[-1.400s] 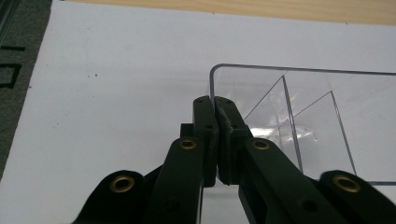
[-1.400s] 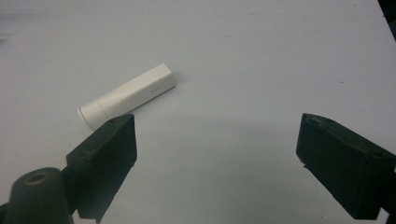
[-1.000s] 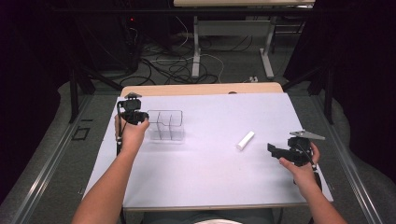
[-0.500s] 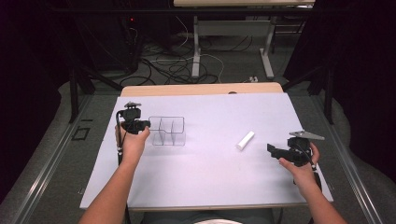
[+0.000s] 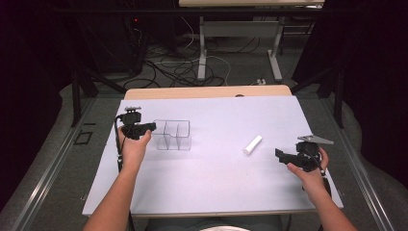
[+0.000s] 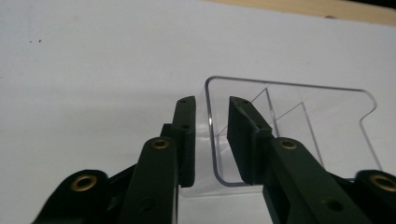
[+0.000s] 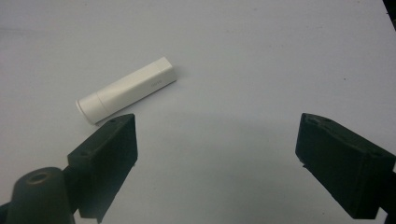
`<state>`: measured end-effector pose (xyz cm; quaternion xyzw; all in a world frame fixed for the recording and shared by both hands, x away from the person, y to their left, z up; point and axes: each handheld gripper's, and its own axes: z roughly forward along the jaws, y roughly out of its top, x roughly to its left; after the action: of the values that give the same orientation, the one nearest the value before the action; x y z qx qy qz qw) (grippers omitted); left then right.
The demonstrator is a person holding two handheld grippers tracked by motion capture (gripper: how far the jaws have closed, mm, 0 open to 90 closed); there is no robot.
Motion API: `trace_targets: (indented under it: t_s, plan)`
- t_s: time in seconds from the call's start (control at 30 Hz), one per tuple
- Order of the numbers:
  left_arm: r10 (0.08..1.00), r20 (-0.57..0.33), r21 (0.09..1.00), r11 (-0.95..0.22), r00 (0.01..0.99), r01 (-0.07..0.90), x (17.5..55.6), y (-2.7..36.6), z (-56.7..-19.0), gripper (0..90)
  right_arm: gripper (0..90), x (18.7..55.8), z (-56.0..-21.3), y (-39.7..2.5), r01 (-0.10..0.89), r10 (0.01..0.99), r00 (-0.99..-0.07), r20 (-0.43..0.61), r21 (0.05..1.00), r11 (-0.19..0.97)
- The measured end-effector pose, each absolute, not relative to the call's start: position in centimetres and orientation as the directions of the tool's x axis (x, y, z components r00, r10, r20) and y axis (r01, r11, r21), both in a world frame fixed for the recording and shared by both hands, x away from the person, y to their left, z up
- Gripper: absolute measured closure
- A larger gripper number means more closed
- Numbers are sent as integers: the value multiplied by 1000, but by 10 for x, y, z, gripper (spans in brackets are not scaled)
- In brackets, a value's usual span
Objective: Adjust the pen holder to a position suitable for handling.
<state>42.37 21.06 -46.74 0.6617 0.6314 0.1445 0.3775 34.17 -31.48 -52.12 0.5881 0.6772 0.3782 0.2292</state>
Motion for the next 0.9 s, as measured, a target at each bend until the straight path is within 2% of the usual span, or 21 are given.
trace_targets:
  t_s: [0.1,0.23,0.33,0.37,0.4,0.5,0.57,0.9]
  plan:
    - [939,-292,717,90,180,691,421,217,-466,660,121,341,-521,-315,619,970,-205,132,785,24]
    - [934,-287,762,89,211,641,419,226,-466,665,121,341,-521,-315,619,970,-205,133,785,23]
    - [937,-284,768,94,206,633,417,231,-467,715,121,341,-521,-315,619,970,-205,134,785,22]
    - [938,-282,777,102,199,621,416,232,-468,787,121,341,-520,-315,618,970,-206,132,786,24]
    - [940,-280,782,106,194,614,415,233,-470,787,121,341,-520,-315,618,970,-206,132,786,24]
    - [937,-286,788,113,198,606,416,236,-475,874,121,341,-520,-315,617,970,-206,131,787,25]
    - [932,-296,776,108,208,622,416,237,-479,899,121,342,-520,-315,617,969,-208,130,787,27]
    - [929,-277,739,41,247,672,425,232,-498,900,121,342,-521,-315,619,970,-209,126,784,31]
